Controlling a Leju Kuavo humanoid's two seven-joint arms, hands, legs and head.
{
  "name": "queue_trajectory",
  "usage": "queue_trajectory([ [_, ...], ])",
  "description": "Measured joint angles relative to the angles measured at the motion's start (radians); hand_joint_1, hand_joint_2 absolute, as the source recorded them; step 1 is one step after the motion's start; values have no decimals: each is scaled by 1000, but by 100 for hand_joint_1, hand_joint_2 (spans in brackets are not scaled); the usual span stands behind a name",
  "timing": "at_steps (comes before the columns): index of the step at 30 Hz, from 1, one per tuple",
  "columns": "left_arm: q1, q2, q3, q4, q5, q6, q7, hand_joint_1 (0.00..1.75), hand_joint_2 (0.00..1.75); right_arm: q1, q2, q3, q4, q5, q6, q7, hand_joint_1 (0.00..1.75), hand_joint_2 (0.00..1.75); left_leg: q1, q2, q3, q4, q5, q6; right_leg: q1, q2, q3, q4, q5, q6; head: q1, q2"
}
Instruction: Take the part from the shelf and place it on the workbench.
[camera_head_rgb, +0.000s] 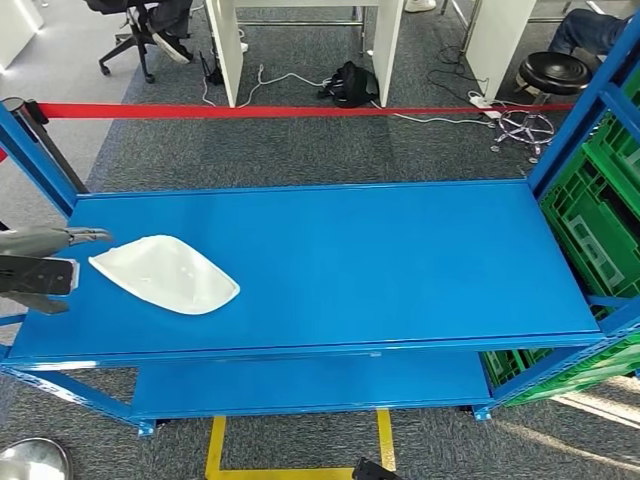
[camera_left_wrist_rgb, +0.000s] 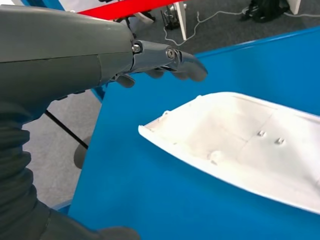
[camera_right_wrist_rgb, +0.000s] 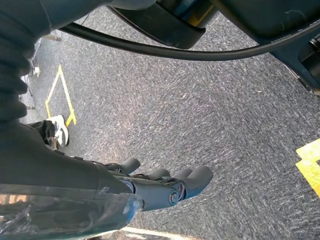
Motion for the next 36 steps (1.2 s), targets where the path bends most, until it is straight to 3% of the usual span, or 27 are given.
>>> queue_trajectory([
  [10, -7, -11, -95, 9, -30, 92, -34, 0, 175, -6, 2, 9, 0, 2, 4, 3, 0, 175, 0, 0, 0, 0, 0, 0, 0, 0, -1, 0, 0, 0, 0, 0],
  [16, 2, -78, -168, 96, -197, 278, -93, 0, 175, -10, 7, 12, 0, 0, 9, 3, 0, 175, 0, 0, 0, 0, 0, 0, 0, 0, 0, 0, 0, 0, 0, 0],
  [22, 23, -157, -186, 201, -329, 412, -123, 0, 175, -10, 8, 13, 0, 0, 14, 4, 0, 175, 0, 0, 0, 0, 0, 0, 0, 0, -1, 0, 1, 0, 0, 0],
  [36, 25, -260, -186, 372, -458, 467, -138, 0, 175, -13, 8, 19, 0, 2, 19, 6, 0, 175, 0, 0, -1, 0, 0, 0, 0, 0, -1, 0, 1, 0, 0, 0],
])
